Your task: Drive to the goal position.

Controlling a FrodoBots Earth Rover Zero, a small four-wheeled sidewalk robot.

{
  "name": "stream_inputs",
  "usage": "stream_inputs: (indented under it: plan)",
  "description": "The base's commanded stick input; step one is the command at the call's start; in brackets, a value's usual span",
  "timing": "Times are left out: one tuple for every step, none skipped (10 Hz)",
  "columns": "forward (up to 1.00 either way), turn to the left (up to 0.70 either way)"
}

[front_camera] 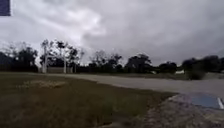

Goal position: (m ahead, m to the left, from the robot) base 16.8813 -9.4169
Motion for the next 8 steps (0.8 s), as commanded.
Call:
stream_inputs:
  plan:
    - [0.50, -0.50]
    - [0.50, -0.50]
    - [0.50, -0.50]
    - [0.50, -0.50]
    - [0.50, -0.50]
    - [0.50, -0.50]
    - [0.50, -0.50]
    - [0.50, -0.50]
